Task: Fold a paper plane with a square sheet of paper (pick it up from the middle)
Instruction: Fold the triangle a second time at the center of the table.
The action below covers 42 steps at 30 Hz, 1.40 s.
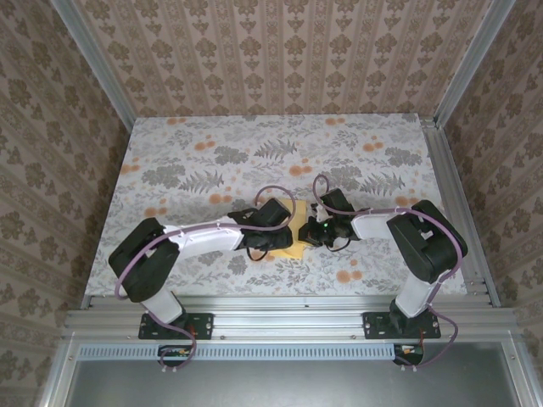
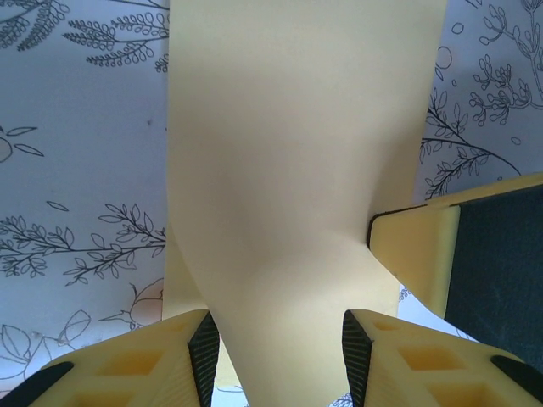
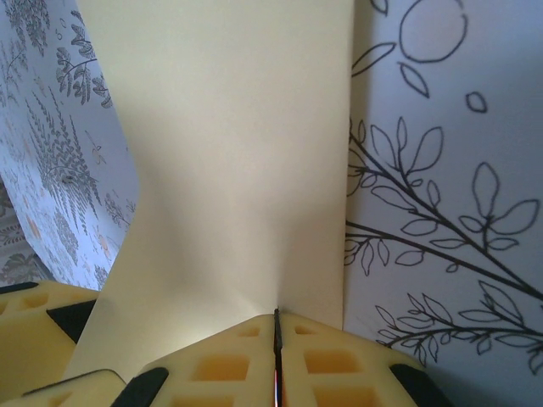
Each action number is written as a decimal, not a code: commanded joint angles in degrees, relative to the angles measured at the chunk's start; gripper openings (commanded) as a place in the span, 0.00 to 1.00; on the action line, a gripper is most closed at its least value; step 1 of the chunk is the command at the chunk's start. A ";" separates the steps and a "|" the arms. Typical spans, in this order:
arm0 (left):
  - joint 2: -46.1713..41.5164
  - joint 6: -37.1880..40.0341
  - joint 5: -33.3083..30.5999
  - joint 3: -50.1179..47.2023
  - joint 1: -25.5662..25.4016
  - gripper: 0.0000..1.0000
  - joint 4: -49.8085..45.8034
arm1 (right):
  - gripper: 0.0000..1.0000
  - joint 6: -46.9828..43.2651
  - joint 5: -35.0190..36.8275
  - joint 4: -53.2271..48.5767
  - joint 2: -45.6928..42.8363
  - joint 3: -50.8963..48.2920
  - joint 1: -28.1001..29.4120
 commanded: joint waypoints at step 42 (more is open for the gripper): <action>3.66 3.41 4.18 4.67 2.54 0.08 -1.43 | 0.17 -7.59 2.15 -11.26 1.32 10.22 -5.70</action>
